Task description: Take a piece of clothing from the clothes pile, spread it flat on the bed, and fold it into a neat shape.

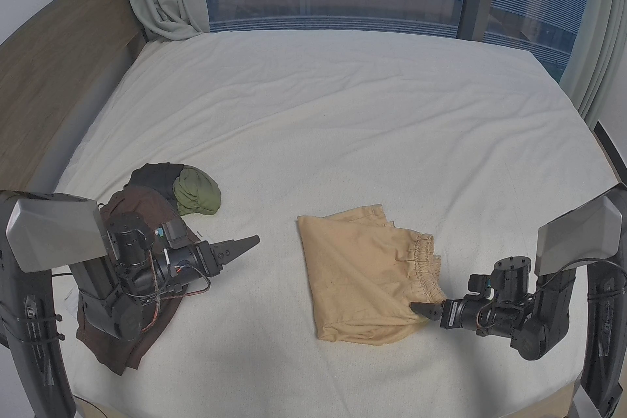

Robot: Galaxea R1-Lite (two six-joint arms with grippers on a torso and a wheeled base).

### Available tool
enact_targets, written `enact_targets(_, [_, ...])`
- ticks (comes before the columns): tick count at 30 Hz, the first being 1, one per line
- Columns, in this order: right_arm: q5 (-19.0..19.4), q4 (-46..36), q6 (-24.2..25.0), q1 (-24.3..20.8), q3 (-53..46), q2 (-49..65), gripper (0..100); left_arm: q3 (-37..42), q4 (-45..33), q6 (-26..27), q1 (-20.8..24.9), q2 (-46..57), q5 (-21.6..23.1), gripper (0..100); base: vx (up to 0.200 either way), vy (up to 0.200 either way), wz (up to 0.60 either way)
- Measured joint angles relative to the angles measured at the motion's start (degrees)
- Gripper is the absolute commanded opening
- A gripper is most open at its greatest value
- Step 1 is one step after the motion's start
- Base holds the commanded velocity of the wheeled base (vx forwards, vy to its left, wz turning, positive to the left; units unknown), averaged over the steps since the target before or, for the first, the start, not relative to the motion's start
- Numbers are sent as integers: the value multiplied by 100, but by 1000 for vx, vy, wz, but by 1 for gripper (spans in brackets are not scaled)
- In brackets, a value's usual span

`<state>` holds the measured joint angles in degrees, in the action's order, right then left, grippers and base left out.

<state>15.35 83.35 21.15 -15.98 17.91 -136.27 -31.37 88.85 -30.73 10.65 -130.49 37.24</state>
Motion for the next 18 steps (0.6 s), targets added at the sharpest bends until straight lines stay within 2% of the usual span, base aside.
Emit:
enact_targets(11, [189,90,127,110,332,-555,100,0,0,0,6,-16,0,100,0,0,0])
enact_targets(18, [389,233,641,107,555,-767,100,0,0,0,6,-18,1,100,0,0,0])
